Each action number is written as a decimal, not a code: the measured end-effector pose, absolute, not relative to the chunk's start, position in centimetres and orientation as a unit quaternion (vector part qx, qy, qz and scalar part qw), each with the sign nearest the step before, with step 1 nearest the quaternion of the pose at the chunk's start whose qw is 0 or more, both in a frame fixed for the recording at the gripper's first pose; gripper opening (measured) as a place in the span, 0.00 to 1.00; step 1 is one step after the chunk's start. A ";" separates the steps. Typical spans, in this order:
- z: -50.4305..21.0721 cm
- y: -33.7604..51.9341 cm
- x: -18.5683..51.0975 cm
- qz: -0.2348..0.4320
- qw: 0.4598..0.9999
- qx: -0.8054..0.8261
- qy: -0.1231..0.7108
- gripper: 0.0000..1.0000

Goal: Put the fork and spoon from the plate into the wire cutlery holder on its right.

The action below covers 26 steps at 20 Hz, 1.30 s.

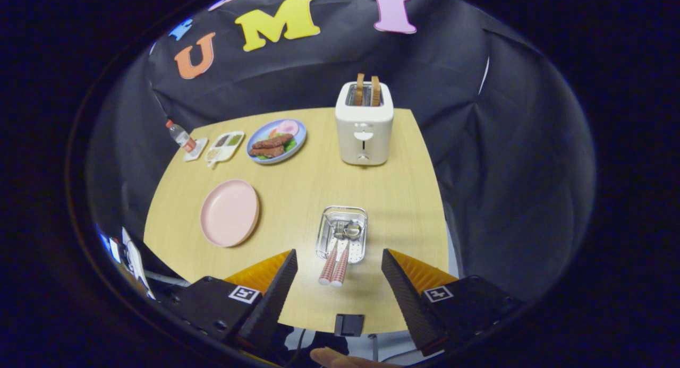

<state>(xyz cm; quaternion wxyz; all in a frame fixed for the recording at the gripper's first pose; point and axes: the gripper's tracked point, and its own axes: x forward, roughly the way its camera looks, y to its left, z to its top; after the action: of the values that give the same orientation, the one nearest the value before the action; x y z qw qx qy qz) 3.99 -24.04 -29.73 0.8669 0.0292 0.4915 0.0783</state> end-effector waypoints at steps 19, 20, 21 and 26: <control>-12.8 -29.0 3.3 0.026 0.996 -0.007 0.083 0.96; -12.4 -28.7 3.5 0.026 0.997 -0.008 0.079 0.96; -12.1 -28.4 3.9 0.028 0.997 -0.010 0.075 0.96; -10.8 -25.4 4.5 0.048 0.997 -0.008 0.062 0.96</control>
<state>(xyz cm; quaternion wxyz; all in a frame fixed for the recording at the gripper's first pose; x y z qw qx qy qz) 4.54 -25.40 -10.76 0.9969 -0.0078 0.0621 0.0477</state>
